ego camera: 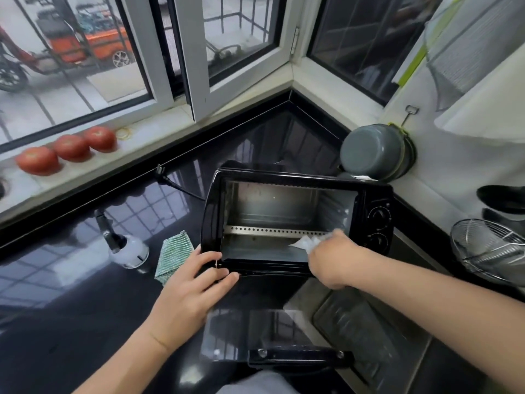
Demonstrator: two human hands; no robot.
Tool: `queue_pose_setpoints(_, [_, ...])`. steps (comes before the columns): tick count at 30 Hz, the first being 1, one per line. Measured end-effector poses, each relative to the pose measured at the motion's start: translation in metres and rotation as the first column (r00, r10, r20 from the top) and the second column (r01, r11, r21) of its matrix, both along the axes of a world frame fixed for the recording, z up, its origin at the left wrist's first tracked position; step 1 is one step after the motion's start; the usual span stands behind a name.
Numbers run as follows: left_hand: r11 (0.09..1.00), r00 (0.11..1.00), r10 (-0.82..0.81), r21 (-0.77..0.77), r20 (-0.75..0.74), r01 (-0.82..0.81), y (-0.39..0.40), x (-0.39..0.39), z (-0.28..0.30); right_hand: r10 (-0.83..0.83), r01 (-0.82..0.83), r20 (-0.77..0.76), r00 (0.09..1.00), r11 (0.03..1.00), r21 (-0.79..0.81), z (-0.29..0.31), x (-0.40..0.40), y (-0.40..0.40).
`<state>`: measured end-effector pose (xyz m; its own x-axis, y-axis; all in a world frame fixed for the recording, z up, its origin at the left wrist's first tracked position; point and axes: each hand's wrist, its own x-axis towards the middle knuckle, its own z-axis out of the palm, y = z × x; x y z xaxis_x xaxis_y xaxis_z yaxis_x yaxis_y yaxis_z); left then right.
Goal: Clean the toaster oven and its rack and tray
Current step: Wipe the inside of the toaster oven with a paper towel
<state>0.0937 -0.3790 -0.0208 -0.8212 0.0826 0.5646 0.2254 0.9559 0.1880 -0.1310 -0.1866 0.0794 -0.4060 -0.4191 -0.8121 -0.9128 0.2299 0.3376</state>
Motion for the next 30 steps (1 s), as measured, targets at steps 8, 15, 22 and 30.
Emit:
queue_pose_setpoints(8, [1.0, 0.999, -0.008, 0.018, -0.047, 0.009, 0.002, -0.002, 0.004, 0.157, -0.143, -0.096, 0.983, 0.979, 0.142, -0.006, -0.014, -0.006])
queue_pose_setpoints(15, [0.999, 0.999, 0.002, 0.053, -0.047, 0.0, 0.003, -0.003, 0.002, 0.24, -0.216, -0.088, 0.967, 0.951, 0.22, -0.015, -0.02, -0.01])
queue_pose_setpoints(22, [0.997, 0.998, -0.009, 0.077, -0.065, 0.014, 0.001, -0.008, 0.007, 0.347, -0.368, -0.131, 0.929, 0.91, -0.191, -0.019, -0.035, 0.008])
queue_pose_setpoints(30, [0.995, 1.0, -0.004, 0.097, -0.025, 0.007, -0.003, -0.008, 0.002, 0.363, -0.4, -0.216, 0.906, 0.903, -0.158, -0.022, -0.045, -0.022])
